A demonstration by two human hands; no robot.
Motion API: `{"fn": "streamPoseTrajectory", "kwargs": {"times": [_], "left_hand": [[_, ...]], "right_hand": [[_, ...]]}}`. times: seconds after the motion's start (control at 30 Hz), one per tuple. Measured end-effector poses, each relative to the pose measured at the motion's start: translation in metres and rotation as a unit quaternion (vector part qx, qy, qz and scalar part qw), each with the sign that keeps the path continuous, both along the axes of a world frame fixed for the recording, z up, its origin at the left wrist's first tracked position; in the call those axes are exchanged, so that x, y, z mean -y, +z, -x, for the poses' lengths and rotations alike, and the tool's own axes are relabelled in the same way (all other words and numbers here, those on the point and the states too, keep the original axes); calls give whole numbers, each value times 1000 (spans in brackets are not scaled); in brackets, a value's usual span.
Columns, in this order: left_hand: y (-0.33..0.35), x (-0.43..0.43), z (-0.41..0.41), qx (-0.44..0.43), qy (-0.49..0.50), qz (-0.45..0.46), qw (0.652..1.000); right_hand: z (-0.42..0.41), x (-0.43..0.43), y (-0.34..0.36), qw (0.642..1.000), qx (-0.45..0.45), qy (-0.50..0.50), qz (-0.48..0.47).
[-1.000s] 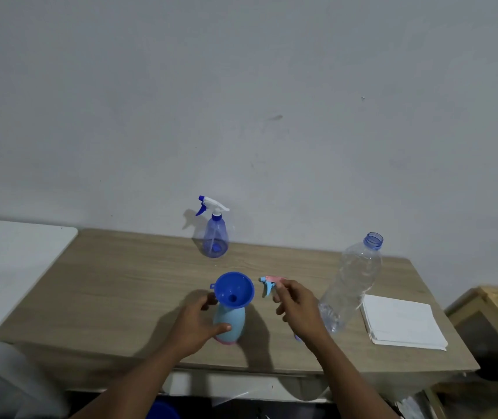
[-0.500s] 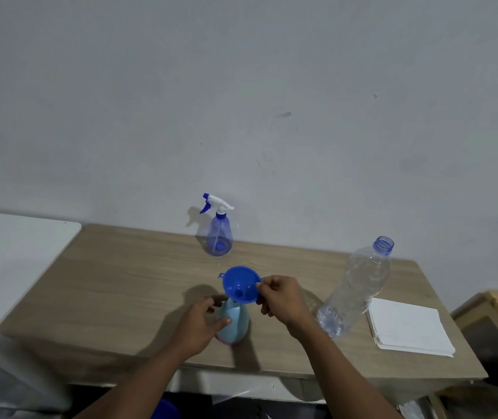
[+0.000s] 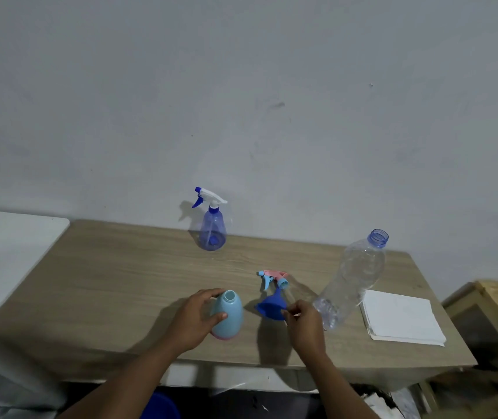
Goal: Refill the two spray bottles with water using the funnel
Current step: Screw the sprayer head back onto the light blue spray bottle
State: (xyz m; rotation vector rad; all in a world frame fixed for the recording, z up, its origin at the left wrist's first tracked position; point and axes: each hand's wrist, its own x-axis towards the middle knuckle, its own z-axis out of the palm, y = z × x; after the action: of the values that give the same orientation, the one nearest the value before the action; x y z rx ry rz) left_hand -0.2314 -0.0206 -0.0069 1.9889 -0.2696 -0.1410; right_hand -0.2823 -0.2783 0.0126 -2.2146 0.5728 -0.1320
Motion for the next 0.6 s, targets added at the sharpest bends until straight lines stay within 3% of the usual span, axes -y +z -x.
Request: {"fn": "streamPoseTrajectory", "kwargs": {"times": [0.3,0.6], "left_hand": [[-3,-10,0,1,25,-1,1000],[-10,0,-3,-29,7,11,1000]], "right_hand": [[18,-9,-40,988,-26,124,92],[-40,7,-12,999,12,26,37]]}}
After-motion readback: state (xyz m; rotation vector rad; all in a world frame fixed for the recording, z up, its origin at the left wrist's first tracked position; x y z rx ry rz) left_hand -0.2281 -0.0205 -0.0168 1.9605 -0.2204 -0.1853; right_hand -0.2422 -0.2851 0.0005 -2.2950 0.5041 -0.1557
